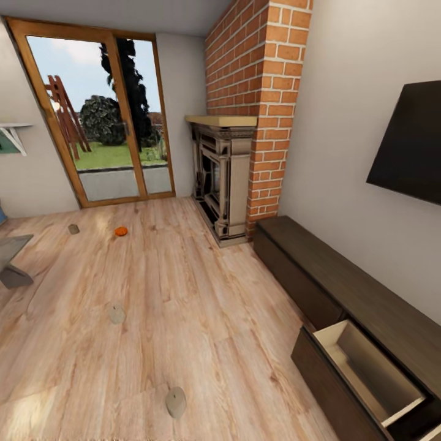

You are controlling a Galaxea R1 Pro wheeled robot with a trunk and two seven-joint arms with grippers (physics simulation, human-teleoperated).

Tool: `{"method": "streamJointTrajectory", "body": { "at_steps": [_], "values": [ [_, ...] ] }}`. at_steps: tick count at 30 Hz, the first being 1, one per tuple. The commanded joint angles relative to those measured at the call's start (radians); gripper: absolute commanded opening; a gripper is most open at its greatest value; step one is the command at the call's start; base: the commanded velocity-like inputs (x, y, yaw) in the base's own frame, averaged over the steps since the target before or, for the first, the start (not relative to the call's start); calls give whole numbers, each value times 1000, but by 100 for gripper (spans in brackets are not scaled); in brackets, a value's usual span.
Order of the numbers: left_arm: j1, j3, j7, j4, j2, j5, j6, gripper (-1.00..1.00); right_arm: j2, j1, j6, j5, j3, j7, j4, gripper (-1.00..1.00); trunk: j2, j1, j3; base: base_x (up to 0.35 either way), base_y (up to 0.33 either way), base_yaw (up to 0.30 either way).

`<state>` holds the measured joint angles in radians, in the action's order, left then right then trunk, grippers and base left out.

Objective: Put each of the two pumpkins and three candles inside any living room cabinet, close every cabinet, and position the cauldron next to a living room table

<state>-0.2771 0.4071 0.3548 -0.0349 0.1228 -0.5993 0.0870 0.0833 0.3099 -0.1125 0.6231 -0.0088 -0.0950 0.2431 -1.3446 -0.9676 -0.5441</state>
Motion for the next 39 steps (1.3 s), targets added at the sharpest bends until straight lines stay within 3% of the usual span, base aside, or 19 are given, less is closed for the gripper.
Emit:
{"method": "streamJointTrajectory", "body": {
  "at_steps": [1,10,39],
  "values": [
    [-1,8,3,0,0,-10,2,100,0,0,-2,4,0,-2,1,100,0,0,-1,0,0,288],
    [-1,8,3,0,0,-10,2,100,0,0,-4,6,31,-4,1,100,0,0,-1,0,0,288],
    [-1,8,3,0,0,-10,2,100,0,0,-4,6,33,6,1,100,0,0,-1,0,0,288]
  ]
}}
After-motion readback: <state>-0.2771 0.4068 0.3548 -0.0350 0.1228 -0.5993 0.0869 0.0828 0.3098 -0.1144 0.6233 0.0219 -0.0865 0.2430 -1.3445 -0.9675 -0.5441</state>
